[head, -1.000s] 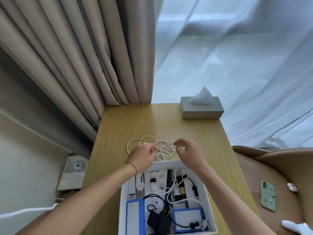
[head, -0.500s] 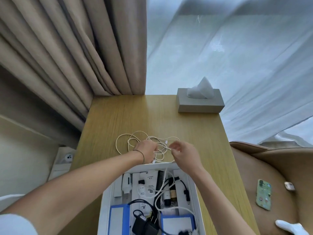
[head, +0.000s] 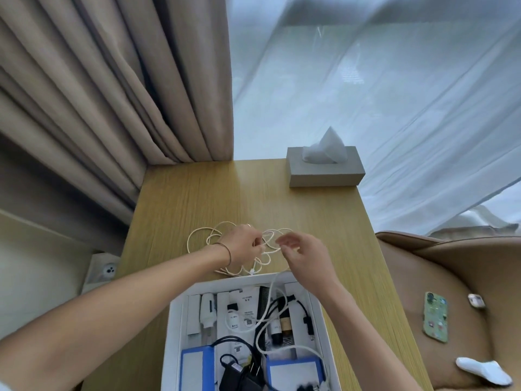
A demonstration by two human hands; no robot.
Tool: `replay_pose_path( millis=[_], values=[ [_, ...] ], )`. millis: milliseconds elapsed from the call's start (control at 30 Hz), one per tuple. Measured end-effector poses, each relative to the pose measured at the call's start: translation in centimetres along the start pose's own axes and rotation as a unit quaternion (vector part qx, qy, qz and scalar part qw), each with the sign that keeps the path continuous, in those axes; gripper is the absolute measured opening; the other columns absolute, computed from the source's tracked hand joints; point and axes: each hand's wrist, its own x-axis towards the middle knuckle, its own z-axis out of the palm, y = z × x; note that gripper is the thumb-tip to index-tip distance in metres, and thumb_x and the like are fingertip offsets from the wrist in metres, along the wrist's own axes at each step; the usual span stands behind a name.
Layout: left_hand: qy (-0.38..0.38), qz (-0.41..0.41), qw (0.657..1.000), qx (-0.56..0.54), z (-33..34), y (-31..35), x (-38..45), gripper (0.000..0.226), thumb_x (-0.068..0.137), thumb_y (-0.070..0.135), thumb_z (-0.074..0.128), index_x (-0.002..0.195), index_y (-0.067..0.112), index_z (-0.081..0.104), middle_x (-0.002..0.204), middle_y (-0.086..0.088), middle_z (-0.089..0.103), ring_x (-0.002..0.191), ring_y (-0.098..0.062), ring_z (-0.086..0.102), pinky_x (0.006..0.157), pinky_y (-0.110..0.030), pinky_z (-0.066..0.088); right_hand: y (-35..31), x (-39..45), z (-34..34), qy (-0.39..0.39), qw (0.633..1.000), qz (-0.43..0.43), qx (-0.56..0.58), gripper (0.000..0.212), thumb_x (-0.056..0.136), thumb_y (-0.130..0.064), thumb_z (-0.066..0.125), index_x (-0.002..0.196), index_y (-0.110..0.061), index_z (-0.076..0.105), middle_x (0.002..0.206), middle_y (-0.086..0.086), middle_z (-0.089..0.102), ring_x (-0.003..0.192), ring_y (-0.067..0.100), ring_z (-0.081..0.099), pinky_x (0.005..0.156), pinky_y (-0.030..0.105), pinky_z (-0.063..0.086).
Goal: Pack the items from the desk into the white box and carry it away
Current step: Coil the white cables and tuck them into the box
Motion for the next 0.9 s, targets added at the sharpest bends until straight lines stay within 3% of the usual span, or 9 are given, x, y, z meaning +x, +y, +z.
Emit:
replay_pose_path(
  millis=[167, 300, 433, 500, 567, 667, 733, 833, 900],
  values=[
    [0.053, 0.006, 0.986, -0.158, -3.7, 0.8, -3.4, 0.02, 0.095, 0.039, 0.061, 0.078, 0.029, 0.059, 0.071, 0.006, 0.067, 0.067, -0.012, 0.066, 0.065, -0.033, 0.057, -2.6, -0.5, -0.5, 0.031, 0.999, -0.031, 0.022, 0.024, 0.096, -0.02, 0.061, 0.115, -0.031, 0.07, 0.11, -0.023, 0.066, 0.101, -0.002, 0.06, 0.088, 0.025, 0.05],
    [0.092, 0.028, 0.955, -0.28, -6.5, 1.7, -6.4, 0.02, 0.098, 0.035, 0.06, 0.08, 0.028, 0.063, 0.06, 0.007, 0.061, 0.053, -0.01, 0.054, 0.056, -0.034, 0.049, -4.8, -1.3, -0.7, 0.048, 0.994, -0.091, 0.025, 0.035, 0.093, -0.029, 0.062, 0.127, -0.037, 0.061, 0.126, -0.023, 0.06, 0.101, -0.001, 0.06, 0.086, 0.024, 0.048],
    [0.106, 0.059, 0.919, -0.375, -9.6, 2.9, -9.5, 0.026, 0.1, 0.029, 0.059, 0.08, 0.018, 0.071, 0.064, 0.004, 0.06, 0.06, -0.012, 0.052, 0.061, -0.037, 0.046, -7.5, -2.2, -0.7, 0.05, 0.987, -0.149, 0.044, 0.057, 0.09, -0.044, 0.069, 0.143, -0.036, 0.049, 0.157, -0.013, 0.038, 0.143, 0.004, 0.035, 0.114, 0.031, 0.033],
    [0.116, 0.078, 0.899, -0.416, -11.1, 3.4, -11.1, 0.023, 0.098, 0.026, 0.062, 0.081, 0.016, 0.075, 0.071, 0.0, 0.069, 0.067, -0.011, 0.061, 0.067, -0.033, 0.051, -8.9, -2.4, -0.8, 0.051, 0.983, -0.174, 0.036, 0.059, 0.087, -0.048, 0.071, 0.141, -0.034, 0.053, 0.155, -0.013, 0.042, 0.146, 0.006, 0.033, 0.121, 0.04, 0.027],
    [0.158, 0.088, 0.872, -0.454, -12.2, 3.6, -12.6, 0.012, 0.092, 0.022, 0.067, 0.089, 0.016, 0.076, 0.07, 0.001, 0.068, 0.069, -0.01, 0.063, 0.068, -0.029, 0.052, -10.1, -2.7, -0.7, 0.022, 0.979, -0.19, 0.071, 0.051, 0.086, -0.047, 0.071, 0.133, -0.035, 0.058, 0.134, -0.021, 0.062, 0.13, -0.002, 0.051, 0.117, 0.05, 0.035],
    [0.227, 0.082, 0.81, -0.535, -13.2, 3.9, -14.4, 0.019, 0.084, 0.018, 0.071, 0.103, 0.017, 0.075, 0.068, -0.001, 0.052, 0.066, -0.014, 0.058, 0.065, -0.027, 0.053, -11.7, -3.4, 0.5, -0.078, 0.955, -0.167, 0.232, 0.046, 0.092, -0.033, 0.069, 0.136, -0.03, 0.057, 0.127, -0.012, 0.07, 0.121, 0.005, 0.063, 0.101, 0.045, 0.054],
    [0.243, 0.064, 0.754, -0.607, -13.8, 4.0, -15.2, 0.028, 0.081, 0.016, 0.071, 0.109, 0.02, 0.074, 0.069, -0.002, 0.045, 0.065, -0.015, 0.053, 0.066, -0.031, 0.053, -12.6, -4.0, 1.9, -0.117, 0.938, -0.155, 0.286, 0.05, 0.093, -0.036, 0.067, 0.141, -0.029, 0.054, 0.131, -0.006, 0.068, 0.124, 0.013, 0.063, 0.101, 0.043, 0.054],
    [0.249, 0.032, 0.675, -0.694, -14.6, 4.1, -16.1, 0.041, 0.076, 0.014, 0.071, 0.116, 0.022, 0.074, 0.061, 0.004, 0.047, 0.076, -0.015, 0.061, 0.067, -0.024, 0.054, -13.8, -5.2, 3.7, -0.12, 0.941, -0.163, 0.271, 0.054, 0.087, -0.051, 0.07, 0.136, -0.058, 0.049, 0.134, -0.027, 0.06, 0.126, 0.0, 0.056, 0.102, 0.022, 0.048],
    [0.23, 0.029, 0.595, -0.77, -15.1, 3.9, -16.6, 0.043, 0.075, 0.01, 0.071, 0.118, 0.018, 0.073, 0.056, 0.003, 0.048, 0.094, -0.021, 0.07, 0.067, -0.027, 0.057, -14.2, -5.6, 4.6, -0.102, 0.944, -0.169, 0.265, 0.054, 0.083, -0.055, 0.074, 0.13, -0.063, 0.048, 0.127, -0.027, 0.063, 0.117, 0.001, 0.061, 0.097, 0.025, 0.052]
  ],
)
